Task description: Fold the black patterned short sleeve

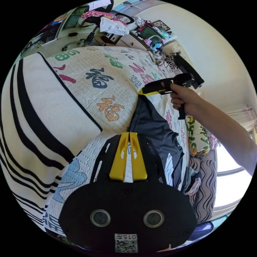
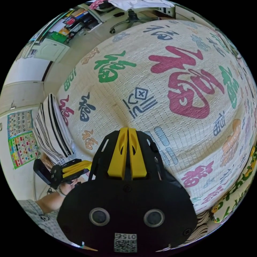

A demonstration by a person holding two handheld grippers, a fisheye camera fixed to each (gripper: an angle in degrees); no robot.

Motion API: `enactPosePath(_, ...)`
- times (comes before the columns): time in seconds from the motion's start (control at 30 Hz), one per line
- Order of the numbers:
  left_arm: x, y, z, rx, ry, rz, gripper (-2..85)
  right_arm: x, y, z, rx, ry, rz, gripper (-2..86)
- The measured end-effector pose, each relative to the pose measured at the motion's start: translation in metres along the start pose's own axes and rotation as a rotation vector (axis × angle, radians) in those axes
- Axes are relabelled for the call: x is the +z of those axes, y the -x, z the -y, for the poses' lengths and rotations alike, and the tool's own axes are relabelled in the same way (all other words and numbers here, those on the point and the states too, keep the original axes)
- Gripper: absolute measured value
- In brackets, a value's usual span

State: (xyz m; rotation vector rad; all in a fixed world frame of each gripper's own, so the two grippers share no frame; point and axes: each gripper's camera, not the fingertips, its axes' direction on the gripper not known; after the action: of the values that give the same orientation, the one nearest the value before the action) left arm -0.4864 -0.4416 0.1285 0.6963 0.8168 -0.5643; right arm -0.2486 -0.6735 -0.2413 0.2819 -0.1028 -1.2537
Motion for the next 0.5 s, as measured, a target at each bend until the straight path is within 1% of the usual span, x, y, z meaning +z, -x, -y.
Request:
enactPosePath(0.1, -0.015, -0.011, -0.006, 0.061, -0.019, 0.008, -0.9, -0.030, -0.015, -0.020, -0.028, -0.126, 0.124, -1.0)
enactPosePath(0.17, -0.026, -0.027, -0.012, 0.160, -0.042, 0.020, -0.9, -0.050, -0.026, -0.046, -0.069, -0.225, 0.167, -1.0)
enactPosePath(0.23, -0.037, -0.052, -0.025, 0.282, -0.054, 0.022, -0.9, -0.069, -0.048, -0.092, -0.057, -0.309, 0.245, -1.0)
enactPosePath(0.27, -0.038, -0.057, -0.029, 0.304, -0.050, 0.018, -0.9, -0.072, -0.055, -0.105, -0.046, -0.326, 0.264, -1.0)
enactPosePath(0.4, -0.034, -0.094, -0.059, 0.448, 0.012, -0.027, -0.9, -0.078, -0.100, -0.200, 0.142, -0.335, 0.297, -1.0)
enactPosePath(0.47, -0.024, -0.108, -0.073, 0.501, 0.074, -0.047, -0.9, -0.073, -0.111, -0.235, 0.206, -0.302, 0.268, -1.0)
enactPosePath(0.5, -0.015, -0.115, -0.082, 0.520, 0.120, -0.065, -0.8, -0.069, -0.114, -0.253, 0.236, -0.270, 0.223, -1.0)
